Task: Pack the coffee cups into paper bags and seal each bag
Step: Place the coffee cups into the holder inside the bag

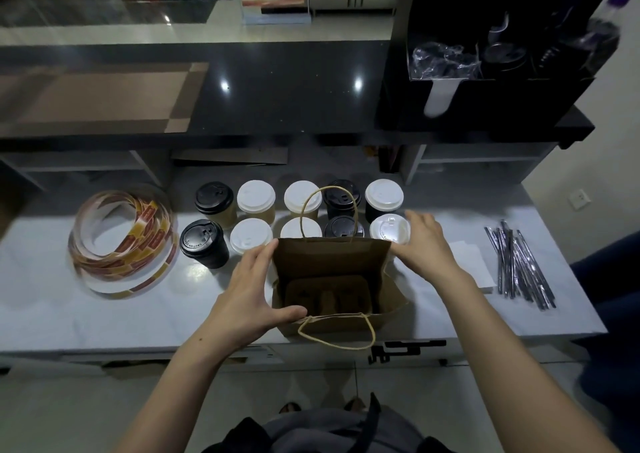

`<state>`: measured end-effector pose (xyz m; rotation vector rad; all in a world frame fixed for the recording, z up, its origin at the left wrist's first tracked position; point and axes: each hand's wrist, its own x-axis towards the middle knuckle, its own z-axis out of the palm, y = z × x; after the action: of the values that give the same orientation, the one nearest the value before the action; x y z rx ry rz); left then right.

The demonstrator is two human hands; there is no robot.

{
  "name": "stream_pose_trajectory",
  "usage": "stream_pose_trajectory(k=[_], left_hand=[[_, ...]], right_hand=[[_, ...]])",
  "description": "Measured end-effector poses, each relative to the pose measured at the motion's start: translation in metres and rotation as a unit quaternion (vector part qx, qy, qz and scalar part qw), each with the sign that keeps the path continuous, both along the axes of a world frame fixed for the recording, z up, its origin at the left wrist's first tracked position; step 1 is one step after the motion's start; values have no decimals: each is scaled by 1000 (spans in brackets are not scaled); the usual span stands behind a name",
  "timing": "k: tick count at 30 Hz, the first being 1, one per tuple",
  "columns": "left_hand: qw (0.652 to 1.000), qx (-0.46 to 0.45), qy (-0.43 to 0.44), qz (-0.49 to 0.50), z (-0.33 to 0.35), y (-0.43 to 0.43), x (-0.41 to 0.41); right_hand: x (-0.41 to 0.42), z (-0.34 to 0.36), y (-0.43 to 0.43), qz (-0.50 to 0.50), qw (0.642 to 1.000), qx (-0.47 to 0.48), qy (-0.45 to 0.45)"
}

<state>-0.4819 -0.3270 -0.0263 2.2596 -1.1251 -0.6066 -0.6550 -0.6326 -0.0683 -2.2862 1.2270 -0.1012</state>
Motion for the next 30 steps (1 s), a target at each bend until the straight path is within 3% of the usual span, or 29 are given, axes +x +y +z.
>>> stream_pose_trajectory(k=[6, 16, 20, 30], left_hand=[[1000, 3, 4, 1, 1, -3, -2], [1000, 6, 15, -21, 6, -4, 0], [999, 18, -12, -29, 9, -2, -1], [998, 40, 32, -47, 9, -2, 5]], right_hand=[[8, -7, -3, 5, 999, 18, 29], [5, -9, -2, -44, 994, 77, -69], [-3, 13, 2, -38, 990, 52, -122], [-10, 86, 13, -23, 962, -31, -269]])
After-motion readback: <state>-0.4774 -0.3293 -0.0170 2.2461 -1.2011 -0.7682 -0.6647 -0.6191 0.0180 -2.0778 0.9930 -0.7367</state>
